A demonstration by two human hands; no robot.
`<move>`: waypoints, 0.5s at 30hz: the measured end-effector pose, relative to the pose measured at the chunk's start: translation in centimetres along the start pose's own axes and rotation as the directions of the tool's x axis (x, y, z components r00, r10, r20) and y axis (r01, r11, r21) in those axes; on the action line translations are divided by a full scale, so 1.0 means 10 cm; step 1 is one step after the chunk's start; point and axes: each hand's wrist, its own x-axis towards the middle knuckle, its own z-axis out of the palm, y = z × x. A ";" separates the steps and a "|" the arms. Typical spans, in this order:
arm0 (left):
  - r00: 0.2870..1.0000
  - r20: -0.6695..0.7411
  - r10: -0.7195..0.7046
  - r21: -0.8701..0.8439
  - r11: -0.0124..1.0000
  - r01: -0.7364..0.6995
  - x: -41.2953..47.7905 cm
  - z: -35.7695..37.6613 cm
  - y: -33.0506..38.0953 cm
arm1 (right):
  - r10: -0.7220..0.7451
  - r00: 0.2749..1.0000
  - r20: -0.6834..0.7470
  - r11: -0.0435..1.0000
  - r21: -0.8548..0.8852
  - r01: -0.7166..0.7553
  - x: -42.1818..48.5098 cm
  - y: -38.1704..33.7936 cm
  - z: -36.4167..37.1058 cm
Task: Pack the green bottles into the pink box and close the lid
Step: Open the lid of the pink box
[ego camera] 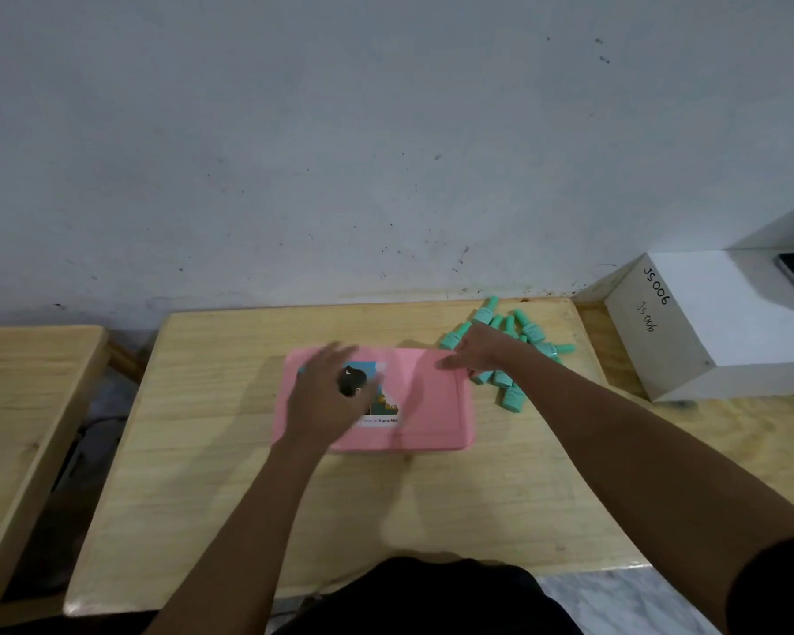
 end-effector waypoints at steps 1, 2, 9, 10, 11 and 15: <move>0.986 -0.102 -0.130 -0.014 0.992 0.129 0.05 -0.07 -0.13 | 0.007 1.000 -0.002 1.000 -0.002 -0.007 -0.01 0.00 0.00; 0.955 -0.127 -0.267 -0.036 0.964 0.264 0.09 -0.13 -0.27 | 0.009 1.000 -0.008 1.000 -0.006 -0.010 -0.01 0.00 0.01; 0.884 0.055 -0.465 -0.188 0.864 0.467 0.12 -0.21 -0.54 | 0.037 0.997 -0.064 0.998 -0.046 -0.040 -0.05 -0.07 0.03; 0.882 0.051 -0.469 -0.192 0.862 0.469 0.13 -0.21 -0.54 | 0.038 0.996 -0.080 0.997 -0.060 -0.043 -0.07 -0.09 0.04; 0.881 0.052 -0.469 -0.197 0.860 0.470 0.13 -0.21 -0.53 | 0.045 0.994 -0.096 0.996 -0.074 -0.052 -0.10 -0.12 0.05; 0.870 0.059 -0.489 -0.193 0.850 0.491 0.13 -0.19 -0.52 | 0.040 0.984 -0.176 0.999 -0.023 -0.045 -0.15 -0.14 0.12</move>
